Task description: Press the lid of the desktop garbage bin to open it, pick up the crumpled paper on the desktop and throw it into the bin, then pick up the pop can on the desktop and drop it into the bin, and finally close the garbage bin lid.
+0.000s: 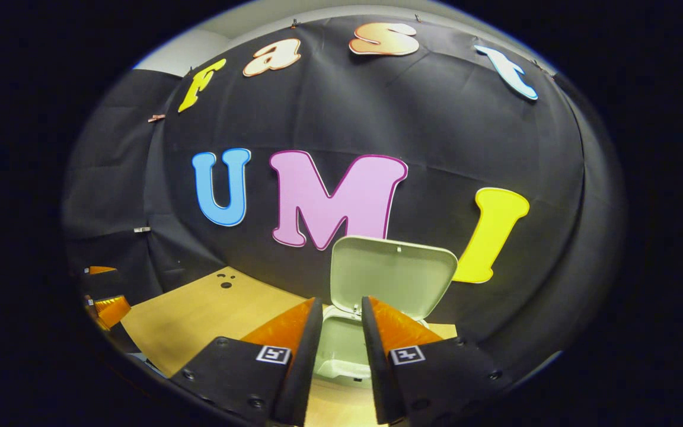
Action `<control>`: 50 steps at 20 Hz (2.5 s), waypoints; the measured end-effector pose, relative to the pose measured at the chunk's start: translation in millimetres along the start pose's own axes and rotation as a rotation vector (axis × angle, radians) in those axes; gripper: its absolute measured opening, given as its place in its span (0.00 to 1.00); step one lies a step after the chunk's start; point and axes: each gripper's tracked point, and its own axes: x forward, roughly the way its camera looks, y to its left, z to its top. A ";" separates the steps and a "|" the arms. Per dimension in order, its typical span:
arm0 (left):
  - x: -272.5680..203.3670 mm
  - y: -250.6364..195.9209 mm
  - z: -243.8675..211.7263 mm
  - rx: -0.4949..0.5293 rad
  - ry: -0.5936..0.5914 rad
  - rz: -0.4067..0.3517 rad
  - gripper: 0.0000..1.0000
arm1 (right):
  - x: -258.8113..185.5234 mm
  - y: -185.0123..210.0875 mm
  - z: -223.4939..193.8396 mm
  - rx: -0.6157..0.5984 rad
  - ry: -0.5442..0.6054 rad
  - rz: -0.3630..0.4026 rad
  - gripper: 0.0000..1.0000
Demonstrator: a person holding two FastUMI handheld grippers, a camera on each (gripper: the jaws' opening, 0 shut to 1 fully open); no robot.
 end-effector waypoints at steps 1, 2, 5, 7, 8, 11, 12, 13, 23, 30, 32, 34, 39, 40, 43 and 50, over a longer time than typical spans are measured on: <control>-0.6 0.2 -2.4 0.001 0.005 -0.001 0.98 | -5.6 5.9 1.3 0.001 -0.019 0.005 0.51; -0.5 0.6 -3.8 0.003 0.011 -0.001 0.98 | -11.9 14.8 1.2 0.007 -0.033 0.018 0.54; -1.0 -1.8 -15.0 0.005 0.035 -0.016 0.98 | -26.4 32.4 -5.0 0.016 -0.063 0.041 0.75; -1.9 -2.0 -23.6 0.014 0.050 -0.020 0.98 | -37.5 45.9 -13.4 0.028 -0.059 0.056 0.83; -2.2 -1.8 -28.9 0.015 0.063 -0.021 0.98 | -42.2 52.6 -13.5 0.035 -0.059 0.068 0.87; -4.2 -3.4 -52.7 0.015 0.113 -0.030 0.98 | -56.7 69.2 -27.9 0.060 -0.045 0.087 0.92; -4.7 -4.2 -61.8 0.016 0.137 -0.033 0.98 | -58.3 73.6 -35.5 0.060 -0.035 0.091 0.92; -8.0 -4.7 -75.5 0.015 0.161 -0.035 0.98 | -60.6 77.2 -42.8 0.057 -0.022 0.095 0.92; -41.1 -9.7 -203.9 -0.047 0.445 -0.032 0.99 | -75.1 84.4 -83.9 0.147 0.070 0.087 0.92; -51.8 -10.3 -293.5 -0.155 0.637 0.013 0.96 | -89.6 69.0 -109.9 0.144 0.134 0.058 0.93; -48.5 -14.6 -316.4 -0.162 0.675 0.013 0.89 | -96.6 68.8 -119.8 0.148 0.162 0.055 0.93; -43.1 -21.0 -334.4 -0.143 0.697 -0.004 0.83 | -102.7 66.1 -128.6 0.146 0.186 0.048 0.93; -33.8 -28.4 -359.9 -0.109 0.737 -0.018 0.77 | -115.2 57.8 -133.0 0.141 0.216 0.025 0.93; -31.8 -26.3 -363.7 -0.105 0.739 -0.017 0.76 | -117.4 55.5 -132.8 0.144 0.218 0.018 0.93; -27.0 -26.0 -378.0 -0.077 0.762 -0.025 0.71 | -119.2 48.4 -136.0 0.150 0.228 -0.010 0.94; -13.3 -25.7 -381.5 -0.031 0.767 -0.074 0.44 | -120.4 46.1 -140.2 0.153 0.243 -0.026 0.94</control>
